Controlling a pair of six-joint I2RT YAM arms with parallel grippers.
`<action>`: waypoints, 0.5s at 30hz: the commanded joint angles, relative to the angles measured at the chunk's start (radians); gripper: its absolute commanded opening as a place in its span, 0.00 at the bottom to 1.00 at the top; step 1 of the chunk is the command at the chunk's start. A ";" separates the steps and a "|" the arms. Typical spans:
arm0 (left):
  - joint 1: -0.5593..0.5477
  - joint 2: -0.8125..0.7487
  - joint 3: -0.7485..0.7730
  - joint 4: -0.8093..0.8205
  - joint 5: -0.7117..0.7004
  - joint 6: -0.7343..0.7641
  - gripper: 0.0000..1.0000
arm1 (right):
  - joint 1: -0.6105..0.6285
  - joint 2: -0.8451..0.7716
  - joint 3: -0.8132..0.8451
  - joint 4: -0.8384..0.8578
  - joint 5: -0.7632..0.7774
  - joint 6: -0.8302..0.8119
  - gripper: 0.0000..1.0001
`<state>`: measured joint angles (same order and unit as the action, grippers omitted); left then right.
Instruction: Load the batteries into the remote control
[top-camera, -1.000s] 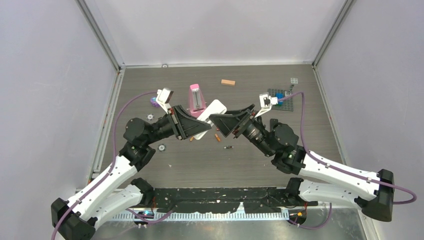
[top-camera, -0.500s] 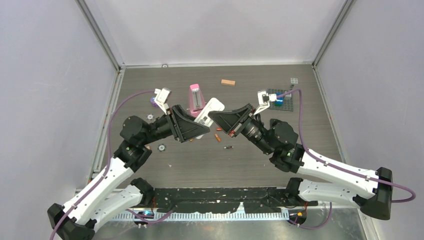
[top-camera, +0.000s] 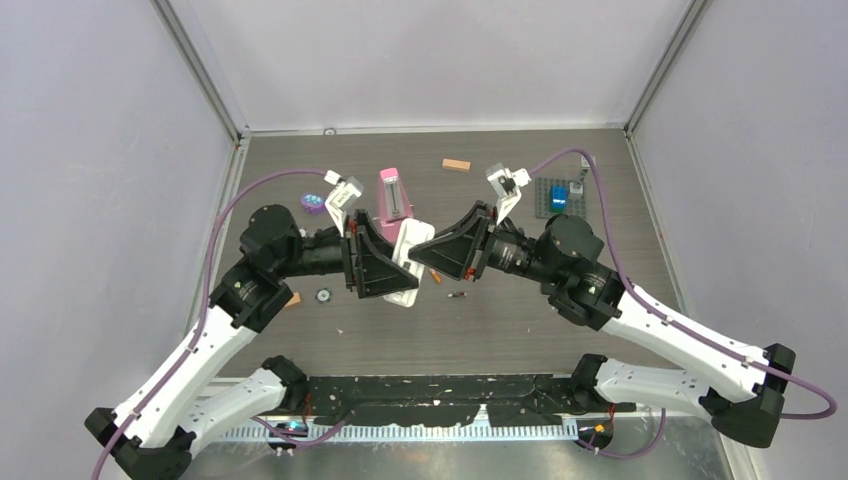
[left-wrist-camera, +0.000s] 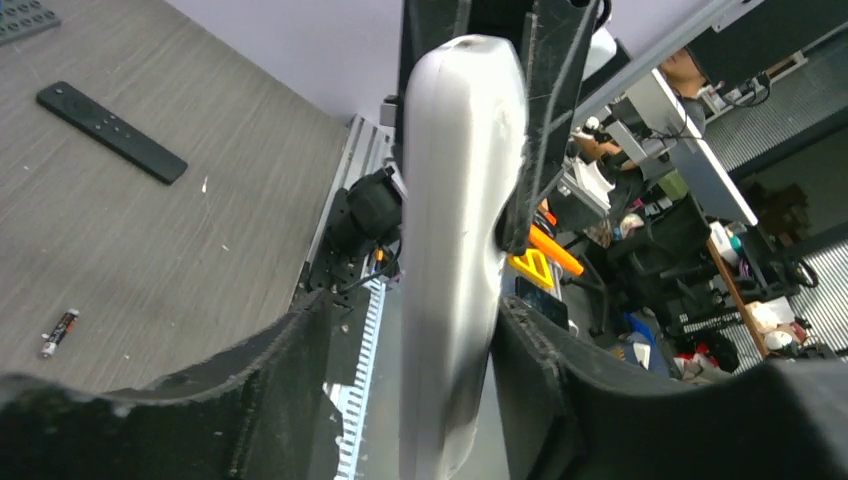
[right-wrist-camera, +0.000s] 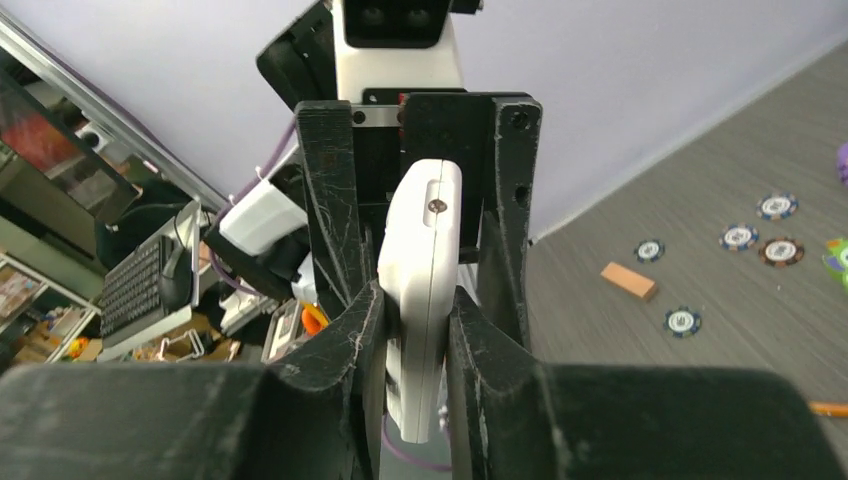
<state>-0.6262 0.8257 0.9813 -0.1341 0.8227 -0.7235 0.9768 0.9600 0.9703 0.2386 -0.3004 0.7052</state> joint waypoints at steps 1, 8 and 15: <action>0.004 0.009 0.018 -0.023 0.094 0.043 0.55 | -0.009 0.034 0.089 -0.026 -0.178 -0.009 0.05; 0.004 0.028 0.023 -0.031 0.103 0.036 0.00 | -0.009 0.078 0.110 -0.041 -0.199 -0.009 0.26; 0.004 0.005 -0.014 0.074 -0.029 -0.103 0.00 | -0.007 -0.003 -0.010 0.036 -0.058 -0.009 0.87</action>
<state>-0.6262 0.8505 0.9810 -0.1608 0.8898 -0.7364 0.9649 1.0176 1.0115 0.1947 -0.4358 0.6952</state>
